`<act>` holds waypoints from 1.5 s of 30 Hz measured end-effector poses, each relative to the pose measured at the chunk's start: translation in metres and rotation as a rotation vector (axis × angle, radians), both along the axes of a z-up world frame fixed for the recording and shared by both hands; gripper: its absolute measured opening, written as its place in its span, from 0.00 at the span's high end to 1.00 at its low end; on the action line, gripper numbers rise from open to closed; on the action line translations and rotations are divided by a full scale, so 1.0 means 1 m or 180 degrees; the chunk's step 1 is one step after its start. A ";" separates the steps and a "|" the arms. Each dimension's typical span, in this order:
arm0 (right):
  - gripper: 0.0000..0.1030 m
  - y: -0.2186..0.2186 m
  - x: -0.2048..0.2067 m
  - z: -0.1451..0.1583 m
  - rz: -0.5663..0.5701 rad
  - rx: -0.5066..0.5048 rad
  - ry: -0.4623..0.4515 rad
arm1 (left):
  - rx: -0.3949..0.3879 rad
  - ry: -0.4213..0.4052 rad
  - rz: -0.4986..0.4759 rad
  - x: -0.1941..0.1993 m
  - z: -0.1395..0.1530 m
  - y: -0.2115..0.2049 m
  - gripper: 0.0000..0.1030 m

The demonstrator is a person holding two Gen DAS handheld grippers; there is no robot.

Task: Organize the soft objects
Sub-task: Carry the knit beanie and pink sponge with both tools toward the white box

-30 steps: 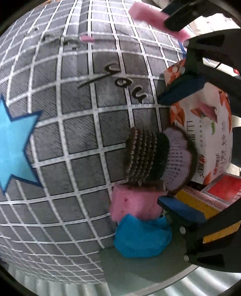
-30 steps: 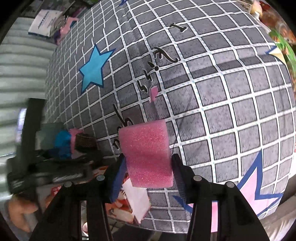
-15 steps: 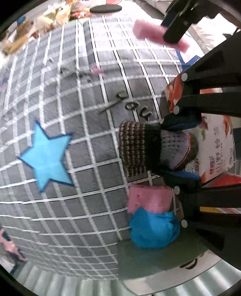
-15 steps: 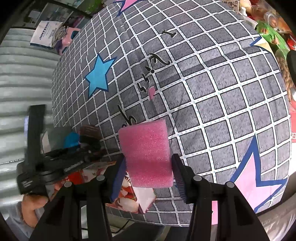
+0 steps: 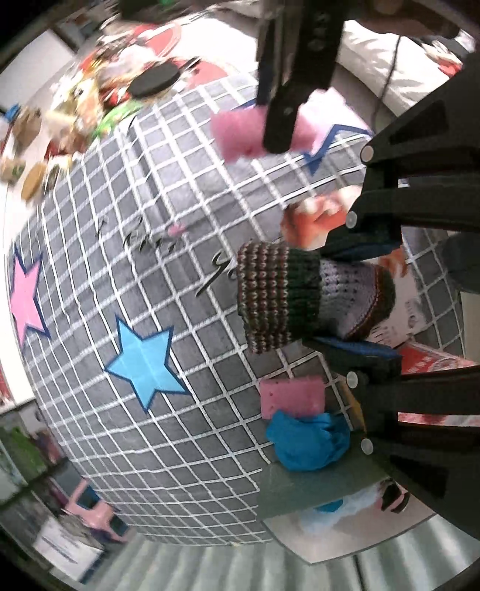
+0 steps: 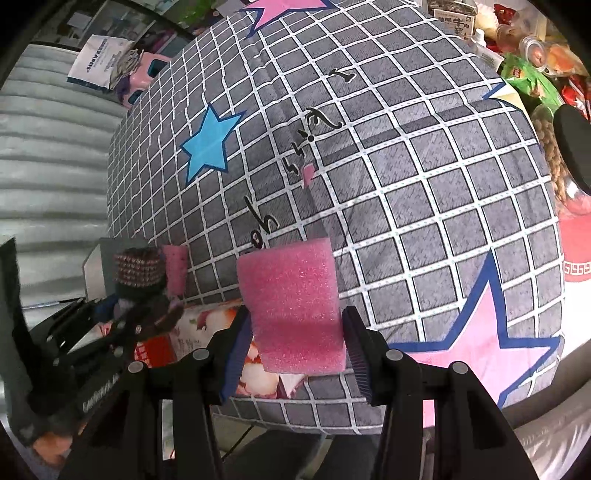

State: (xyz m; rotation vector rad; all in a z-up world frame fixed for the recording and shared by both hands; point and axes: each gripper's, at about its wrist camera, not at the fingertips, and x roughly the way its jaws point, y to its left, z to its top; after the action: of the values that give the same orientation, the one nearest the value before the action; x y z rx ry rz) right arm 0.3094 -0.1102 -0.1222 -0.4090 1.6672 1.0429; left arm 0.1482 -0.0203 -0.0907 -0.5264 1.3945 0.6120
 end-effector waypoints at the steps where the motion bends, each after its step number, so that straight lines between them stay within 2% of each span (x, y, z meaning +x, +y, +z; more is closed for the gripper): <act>1: 0.51 -0.002 -0.003 0.002 0.0010 -0.0005 -0.0003 | -0.0010 -0.0026 -0.0055 -0.002 -0.001 -0.005 0.62; 5: 0.51 -0.008 -0.018 0.008 0.0058 -0.0017 -0.0007 | -0.0060 -0.0120 -0.0189 -0.014 0.009 -0.021 0.62; 10: 0.51 -0.008 -0.041 0.016 0.0147 -0.0007 -0.0005 | -0.0011 -0.0206 -0.0278 -0.034 0.022 -0.030 0.62; 18: 0.51 0.004 -0.080 0.038 0.0382 0.0073 -0.0109 | 0.0113 -0.0416 -0.0147 -0.076 0.045 -0.033 0.62; 33: 0.51 0.043 -0.154 0.084 0.0935 0.0326 -0.0319 | 0.0456 -0.0797 0.0632 -0.170 0.093 -0.009 0.62; 45: 0.51 0.078 -0.215 0.109 0.1433 0.0504 -0.0387 | 0.0546 -0.0798 0.1404 -0.255 0.092 0.011 0.62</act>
State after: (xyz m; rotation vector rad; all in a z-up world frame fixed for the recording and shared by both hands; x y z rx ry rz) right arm 0.0940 -0.0324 -0.0128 -0.7496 1.4021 1.4379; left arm -0.1067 -0.0090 0.0014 -0.7523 0.9816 0.9754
